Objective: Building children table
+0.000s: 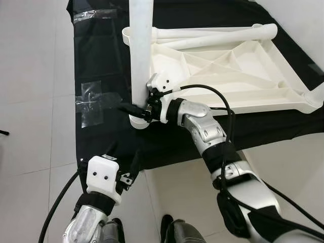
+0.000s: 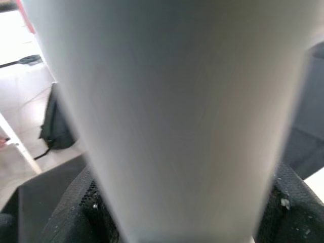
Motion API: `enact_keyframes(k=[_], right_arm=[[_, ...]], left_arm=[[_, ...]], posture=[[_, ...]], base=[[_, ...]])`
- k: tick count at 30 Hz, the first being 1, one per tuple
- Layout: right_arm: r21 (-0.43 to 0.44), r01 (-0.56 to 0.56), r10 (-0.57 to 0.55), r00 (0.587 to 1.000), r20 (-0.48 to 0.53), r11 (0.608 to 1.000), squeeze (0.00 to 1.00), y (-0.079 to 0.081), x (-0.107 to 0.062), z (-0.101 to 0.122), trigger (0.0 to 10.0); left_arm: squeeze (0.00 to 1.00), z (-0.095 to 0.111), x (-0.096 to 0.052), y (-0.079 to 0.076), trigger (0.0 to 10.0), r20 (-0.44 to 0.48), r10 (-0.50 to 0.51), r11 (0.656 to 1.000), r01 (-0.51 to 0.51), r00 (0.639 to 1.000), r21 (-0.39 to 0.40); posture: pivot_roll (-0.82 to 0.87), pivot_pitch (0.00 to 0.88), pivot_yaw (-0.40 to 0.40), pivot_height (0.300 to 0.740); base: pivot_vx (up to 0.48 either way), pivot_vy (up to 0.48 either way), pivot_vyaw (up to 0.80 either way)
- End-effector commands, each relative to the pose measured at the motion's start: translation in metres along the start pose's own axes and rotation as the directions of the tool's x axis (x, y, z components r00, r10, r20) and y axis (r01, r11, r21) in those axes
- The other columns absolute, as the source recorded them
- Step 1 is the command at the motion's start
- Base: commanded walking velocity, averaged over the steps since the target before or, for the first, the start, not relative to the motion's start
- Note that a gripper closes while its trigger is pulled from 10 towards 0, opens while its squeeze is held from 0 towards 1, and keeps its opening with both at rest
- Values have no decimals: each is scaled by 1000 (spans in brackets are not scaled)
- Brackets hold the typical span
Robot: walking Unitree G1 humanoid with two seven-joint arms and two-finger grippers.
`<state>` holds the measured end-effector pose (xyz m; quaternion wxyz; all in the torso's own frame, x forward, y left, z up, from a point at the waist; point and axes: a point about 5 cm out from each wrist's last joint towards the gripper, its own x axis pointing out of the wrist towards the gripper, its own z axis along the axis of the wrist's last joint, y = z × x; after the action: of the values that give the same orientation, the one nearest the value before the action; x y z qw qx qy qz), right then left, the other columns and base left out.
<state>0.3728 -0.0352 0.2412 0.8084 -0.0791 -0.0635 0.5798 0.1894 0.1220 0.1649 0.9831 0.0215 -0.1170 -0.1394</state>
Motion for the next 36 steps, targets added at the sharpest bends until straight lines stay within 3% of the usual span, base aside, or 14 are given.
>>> enact_keyframes(k=[1, 2, 3, 5, 6, 17, 23, 24, 25, 26, 27, 29, 35, 36], right_arm=[[15, -45, 44, 999, 25, 999, 0, 1, 0, -1, 10000], [23, -68, 67, 997, 25, 997, 0, 0, -1, -1, 10000], [23, -88, 88, 996, 23, 996, 0, 0, -1, -1, 8353], [21, -99, 99, 995, 20, 995, 0, 0, -1, -1, 8353], [35, -122, 121, 992, 31, 992, 0, -1, -1, 0, 0], [61, -139, 136, 990, 40, 988, 0, -3, -6, -7, 0], [79, 86, -86, 996, -7, 993, 0, -9, -9, -22, 0], [124, 324, -324, 946, -23, 938, 0, -11, -10, -37, 0], [191, 516, -515, 855, -55, 835, 0, -9, -16, -53, 0], [242, 563, -556, 825, -106, 790, 0, 14, -17, -75, 0], [242, 563, -556, 825, -106, 790, 0, 14, -17, -75, 0], [215, 585, -567, 811, -146, 782, 0, 42, -21, -88, 0], [86, 568, -556, 821, -128, 819, 0, 33, -21, -82, 0], [78, 562, -552, 825, -123, 823, 0, 28, -21, -79, 2824]], left_arm=[[0, -1, -4, 2, 10000, -23, -2, 1000, 2, 1000, 4], [0, 0, -4, 2, 10000, -16, -1, 1000, 1, 1000, 6], [0, 2, -3, 2, 10000, -10, 0, 1000, 0, 1000, 5], [0, 3, -3, 2, 10000, -6, 0, 1000, 0, 1000, 4], [0, 3, -2, 2, 10000, -2, 1, 1000, -1, 1000, 8], [0, 3, -2, 4, 10000, -13, 11, 1000, -11, 1000, 16], [0, 2, -1, 4, 10000, -16, 13, 1000, -13, 1000, 16], [0, 2, -1, 5, 10000, -17, 14, 1000, -14, 1000, 15], [0, 1, 0, 5, 10000, -18, 14, 1000, -13, 1000, 15], [0, 1, 1, 6, 10000, -20, 15, 1000, -15, 1000, 11], [0, 1, 1, 6, 10000, -20, 15, 1000, -15, 1000, 11], [0, -2, 3, 10, 10000, -26, 35, 999, -35, 999, -14], [0, -5, 6, 11, 10000, -30, 48, 998, -49, 998, -44], [0, -5, 6, 11, 10000, -32, 50, 998, -51, 998, -43]], posture=[[218, 258, -101, 740], [224, 257, -102, 740], [224, 257, -102, 740], [224, 257, -102, 740], [227, 250, -104, 740], [219, 258, -103, 740], [190, 263, -112, 740], [177, 268, -122, 740], [182, 272, -127, 740], [189, 283, -116, 740], [189, 283, -116, 740], [155, 261, -103, 740], [155, 263, -101, 740], [158, 262, -106, 740]], base=[[0, 0, 0], [0, 0, 0], [0, 0, 0], [0, 0, 0], [0, 0, 0], [0, 0, 0], [0, 0, 0], [0, 0, 0], [0, 0, 0], [0, 0, 0], [0, 0, 0], [0, 0, 0], [0, 0, 0], [0, 0, 0]])
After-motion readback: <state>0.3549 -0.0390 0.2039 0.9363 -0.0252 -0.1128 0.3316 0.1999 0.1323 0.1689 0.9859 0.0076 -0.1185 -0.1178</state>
